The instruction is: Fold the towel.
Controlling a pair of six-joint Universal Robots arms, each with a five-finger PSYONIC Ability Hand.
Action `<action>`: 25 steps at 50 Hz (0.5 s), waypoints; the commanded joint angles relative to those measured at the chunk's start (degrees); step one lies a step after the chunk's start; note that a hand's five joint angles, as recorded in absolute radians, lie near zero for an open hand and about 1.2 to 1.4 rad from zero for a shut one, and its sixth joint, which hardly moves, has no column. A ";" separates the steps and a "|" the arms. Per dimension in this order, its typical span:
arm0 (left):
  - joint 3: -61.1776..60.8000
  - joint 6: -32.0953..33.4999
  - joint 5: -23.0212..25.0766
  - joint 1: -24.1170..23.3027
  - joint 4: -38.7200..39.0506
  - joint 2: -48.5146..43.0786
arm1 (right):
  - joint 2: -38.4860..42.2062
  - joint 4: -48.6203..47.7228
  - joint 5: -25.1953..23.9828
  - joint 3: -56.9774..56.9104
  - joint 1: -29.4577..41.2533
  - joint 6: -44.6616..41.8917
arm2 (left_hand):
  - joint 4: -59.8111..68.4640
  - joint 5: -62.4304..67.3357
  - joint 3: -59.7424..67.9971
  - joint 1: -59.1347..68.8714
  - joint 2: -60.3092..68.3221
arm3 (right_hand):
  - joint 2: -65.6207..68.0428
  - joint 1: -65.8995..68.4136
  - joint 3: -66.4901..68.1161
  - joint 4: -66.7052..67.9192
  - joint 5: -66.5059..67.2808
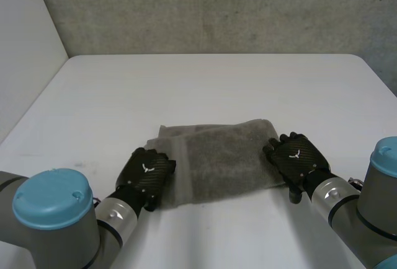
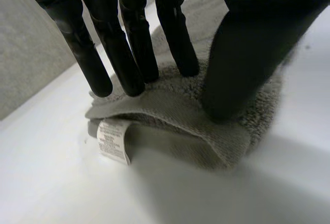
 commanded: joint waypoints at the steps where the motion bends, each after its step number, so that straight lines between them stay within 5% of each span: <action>1: 1.23 0.04 -0.13 -0.25 4.03 -1.48 | 0.00 0.06 0.00 -0.04 -0.19 0.00 | 24.86 25.00 24.96 24.98 24.94 | -0.22 0.47 -0.36 -1.07 0.20; 17: 7.65 6.54 -0.40 -0.69 2.53 -2.98 | -0.09 0.06 0.00 -0.39 -0.36 -0.35 | 27.19 27.33 27.29 27.31 27.27 | -0.05 0.64 -0.19 -0.90 0.37; 25: 27.86 14.63 -4.79 -1.13 1.30 -6.76 | -0.09 0.15 0.61 -1.01 -0.45 0.18 | 27.19 27.33 27.29 27.31 27.27 | -3.83 -3.14 -3.97 -4.68 -3.42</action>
